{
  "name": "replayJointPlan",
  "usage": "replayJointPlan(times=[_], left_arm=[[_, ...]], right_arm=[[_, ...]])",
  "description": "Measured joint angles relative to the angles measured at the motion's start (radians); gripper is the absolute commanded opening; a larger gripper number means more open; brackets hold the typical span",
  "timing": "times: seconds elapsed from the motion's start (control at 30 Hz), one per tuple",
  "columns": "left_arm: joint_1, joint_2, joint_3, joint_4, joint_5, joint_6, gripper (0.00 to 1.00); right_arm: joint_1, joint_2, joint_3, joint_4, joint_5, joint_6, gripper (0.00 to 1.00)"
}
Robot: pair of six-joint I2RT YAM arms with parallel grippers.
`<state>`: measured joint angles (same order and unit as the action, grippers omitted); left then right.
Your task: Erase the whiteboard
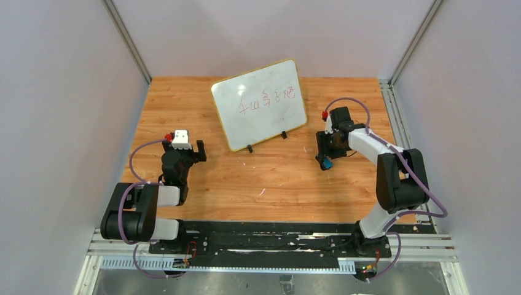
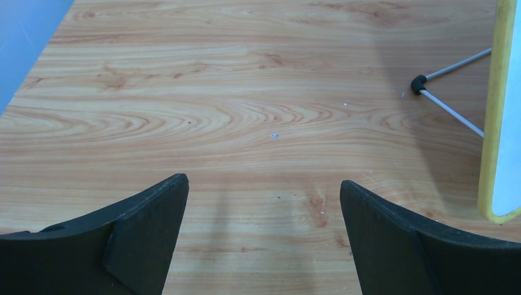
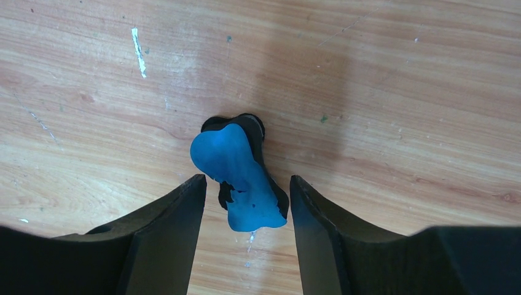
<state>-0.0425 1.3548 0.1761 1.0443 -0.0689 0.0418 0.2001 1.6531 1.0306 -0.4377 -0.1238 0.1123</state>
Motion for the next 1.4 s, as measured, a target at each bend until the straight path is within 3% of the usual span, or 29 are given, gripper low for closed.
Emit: replayJointPlan(times=[1.03, 1.33, 1.4], left_arm=[[0.0, 0.0, 0.0, 0.0, 0.0, 0.0, 0.98], [0.0, 0.0, 0.0, 0.0, 0.0, 0.0, 0.98], [0.0, 0.0, 0.0, 0.0, 0.0, 0.0, 0.98]], right_arm=[[0.003, 0.03, -0.028, 0.007, -0.011, 0.015, 0.42], [0.009, 0.03, -0.028, 0.007, -0.007, 0.02, 0.27], [0.009, 0.03, -0.028, 0.007, -0.004, 0.022, 0.2]])
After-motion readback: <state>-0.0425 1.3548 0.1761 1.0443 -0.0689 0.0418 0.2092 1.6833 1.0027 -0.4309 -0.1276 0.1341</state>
